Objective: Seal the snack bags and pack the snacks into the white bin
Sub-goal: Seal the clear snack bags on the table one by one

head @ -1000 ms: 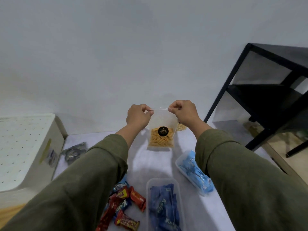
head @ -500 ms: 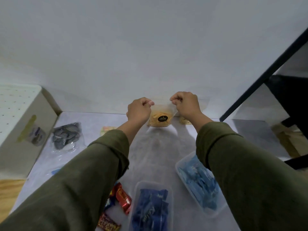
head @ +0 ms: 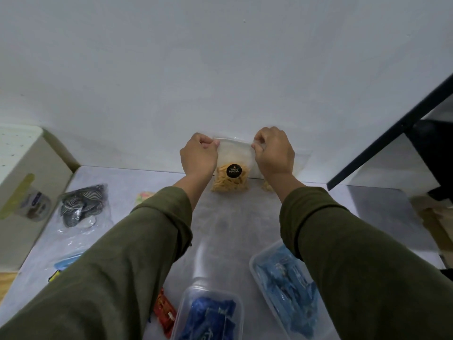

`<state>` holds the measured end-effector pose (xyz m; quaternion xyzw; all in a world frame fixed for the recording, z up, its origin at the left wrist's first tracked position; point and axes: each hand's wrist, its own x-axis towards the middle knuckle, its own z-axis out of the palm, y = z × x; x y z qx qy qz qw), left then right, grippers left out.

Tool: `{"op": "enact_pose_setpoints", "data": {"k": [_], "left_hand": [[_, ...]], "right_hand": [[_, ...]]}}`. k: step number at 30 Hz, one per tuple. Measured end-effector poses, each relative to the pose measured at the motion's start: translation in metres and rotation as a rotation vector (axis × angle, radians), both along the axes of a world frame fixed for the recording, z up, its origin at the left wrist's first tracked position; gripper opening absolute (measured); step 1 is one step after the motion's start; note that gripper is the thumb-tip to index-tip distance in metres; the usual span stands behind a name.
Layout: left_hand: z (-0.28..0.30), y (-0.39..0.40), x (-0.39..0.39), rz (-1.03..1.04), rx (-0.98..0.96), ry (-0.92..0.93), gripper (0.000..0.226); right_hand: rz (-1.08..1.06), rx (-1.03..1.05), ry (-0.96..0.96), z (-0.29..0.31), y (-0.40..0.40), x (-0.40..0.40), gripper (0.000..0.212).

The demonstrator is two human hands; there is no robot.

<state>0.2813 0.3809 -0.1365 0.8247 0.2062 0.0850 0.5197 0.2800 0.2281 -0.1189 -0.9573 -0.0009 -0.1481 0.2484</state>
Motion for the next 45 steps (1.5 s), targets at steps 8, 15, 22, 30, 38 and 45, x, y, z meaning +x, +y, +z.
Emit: {"op": "enact_pose_setpoints", "data": {"k": [8,15,22,30,38,45], "left_hand": [[0.009,0.018,-0.013,-0.008,0.052,0.016,0.023],[0.019,0.082,-0.047,-0.017,0.033,0.015,0.022],[0.009,0.166,-0.088,-0.068,0.091,0.098,0.025],[-0.033,0.220,-0.132,-0.411,0.334,0.375,0.033],[-0.062,0.225,-0.158,-0.599,0.379,0.310,0.044],[-0.076,0.220,-0.169,-0.547,0.405,0.240,0.038]], "right_hand": [[-0.009,0.070,-0.025,0.012,0.009,-0.015,0.017],[0.062,0.144,0.054,0.017,0.062,-0.051,0.019],[0.064,0.205,0.139,-0.001,0.135,-0.089,0.023],[0.172,0.166,0.305,-0.048,0.192,-0.124,0.033],[0.269,0.006,0.448,-0.074,0.195,-0.156,0.050],[0.287,-0.013,0.478,-0.088,0.190,-0.168,0.039]]}}
